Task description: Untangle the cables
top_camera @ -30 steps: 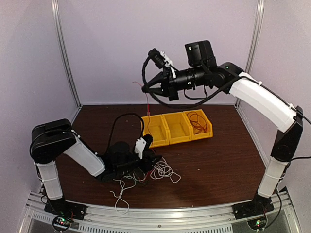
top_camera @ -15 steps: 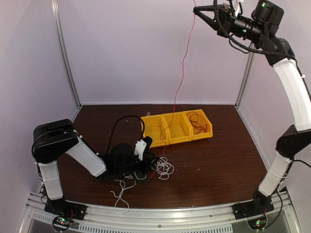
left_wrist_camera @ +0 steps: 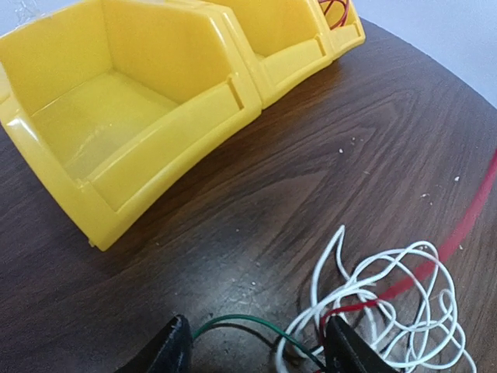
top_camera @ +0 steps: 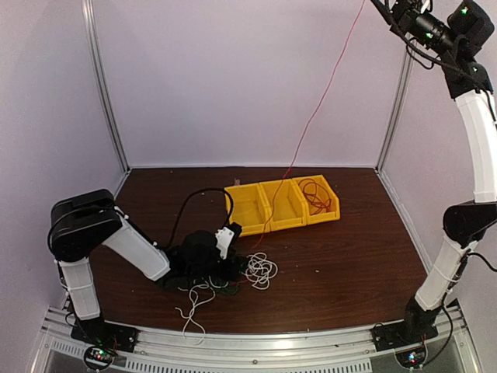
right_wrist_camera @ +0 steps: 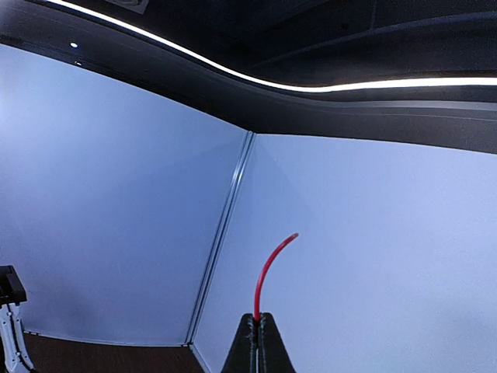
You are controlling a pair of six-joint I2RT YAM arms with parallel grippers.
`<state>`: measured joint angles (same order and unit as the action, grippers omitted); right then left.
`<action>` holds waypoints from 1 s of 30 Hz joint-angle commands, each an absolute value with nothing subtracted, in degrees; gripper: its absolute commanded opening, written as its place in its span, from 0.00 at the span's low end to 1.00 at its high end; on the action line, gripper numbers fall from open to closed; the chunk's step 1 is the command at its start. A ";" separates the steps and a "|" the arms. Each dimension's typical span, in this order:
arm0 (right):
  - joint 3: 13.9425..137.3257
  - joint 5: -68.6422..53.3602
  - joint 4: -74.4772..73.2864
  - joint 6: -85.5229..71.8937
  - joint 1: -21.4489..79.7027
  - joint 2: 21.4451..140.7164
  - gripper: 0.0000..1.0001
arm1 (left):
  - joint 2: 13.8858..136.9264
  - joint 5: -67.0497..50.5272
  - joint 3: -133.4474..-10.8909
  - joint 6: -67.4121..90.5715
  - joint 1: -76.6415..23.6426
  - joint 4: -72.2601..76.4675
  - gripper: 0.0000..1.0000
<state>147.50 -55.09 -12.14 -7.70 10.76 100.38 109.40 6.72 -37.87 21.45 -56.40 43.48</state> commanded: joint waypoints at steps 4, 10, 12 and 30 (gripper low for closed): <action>153.31 -53.19 -6.11 -10.26 4.31 101.36 0.00 | 106.73 9.03 -37.63 21.29 -56.51 36.34 0.61; 155.76 -53.45 -1.94 -13.86 -3.78 101.03 0.00 | 104.05 10.36 -36.01 21.31 -56.51 33.92 0.64; 157.78 -53.37 -0.21 -15.81 -6.60 101.32 0.00 | 102.67 9.37 -34.55 20.93 -56.51 34.68 0.66; 109.49 -60.47 -8.00 0.38 -9.06 84.03 0.00 | 90.43 10.98 -28.91 18.90 -56.50 36.51 0.52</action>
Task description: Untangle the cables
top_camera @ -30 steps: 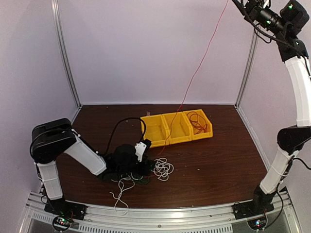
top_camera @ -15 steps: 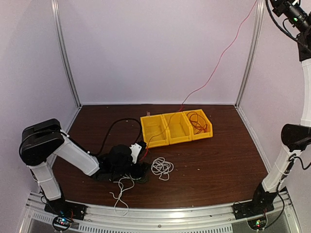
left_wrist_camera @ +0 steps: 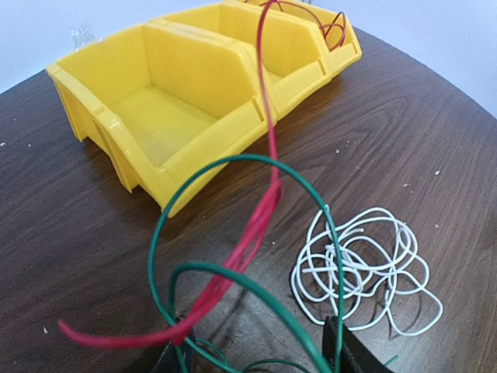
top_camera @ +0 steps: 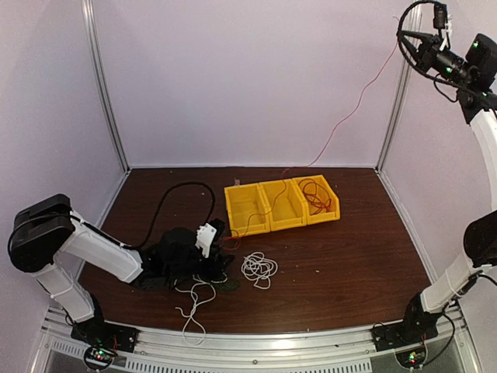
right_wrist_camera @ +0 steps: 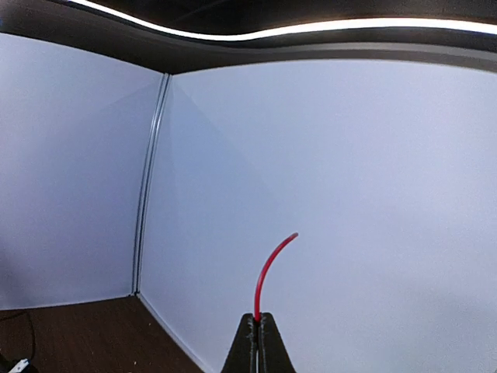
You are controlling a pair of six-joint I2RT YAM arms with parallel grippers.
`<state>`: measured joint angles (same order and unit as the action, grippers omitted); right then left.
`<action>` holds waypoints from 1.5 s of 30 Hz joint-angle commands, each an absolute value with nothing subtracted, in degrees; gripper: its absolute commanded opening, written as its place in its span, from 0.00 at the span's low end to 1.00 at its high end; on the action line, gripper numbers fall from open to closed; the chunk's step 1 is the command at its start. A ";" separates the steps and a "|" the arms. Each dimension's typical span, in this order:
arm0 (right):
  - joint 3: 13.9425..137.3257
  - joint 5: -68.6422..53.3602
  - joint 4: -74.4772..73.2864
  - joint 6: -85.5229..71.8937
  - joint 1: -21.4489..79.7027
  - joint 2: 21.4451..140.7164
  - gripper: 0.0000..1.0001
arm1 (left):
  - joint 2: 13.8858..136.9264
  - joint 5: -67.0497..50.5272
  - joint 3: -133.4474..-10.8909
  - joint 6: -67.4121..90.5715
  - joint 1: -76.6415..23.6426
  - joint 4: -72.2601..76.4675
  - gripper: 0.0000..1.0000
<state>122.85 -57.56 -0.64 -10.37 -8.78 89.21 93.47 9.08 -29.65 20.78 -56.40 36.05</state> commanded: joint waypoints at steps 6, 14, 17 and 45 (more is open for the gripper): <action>89.38 -56.71 -35.18 30.70 -9.14 74.67 0.00 | 82.90 13.98 -26.73 16.47 -56.50 31.60 0.38; 69.90 -37.77 -48.38 54.33 -10.90 72.30 0.00 | 81.62 8.39 -27.12 14.84 -56.51 33.42 0.30; 64.40 -34.46 -45.12 56.45 -12.92 74.70 0.00 | 83.57 6.30 -29.13 14.06 -56.51 34.46 0.28; 70.15 -43.59 -29.06 34.45 31.42 98.70 0.05 | 81.13 9.90 -31.34 20.58 -57.06 30.79 0.37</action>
<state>66.92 -43.66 -25.47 33.15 28.67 96.68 83.99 6.59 -35.00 16.91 -56.86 30.33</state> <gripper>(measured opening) 0.041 0.370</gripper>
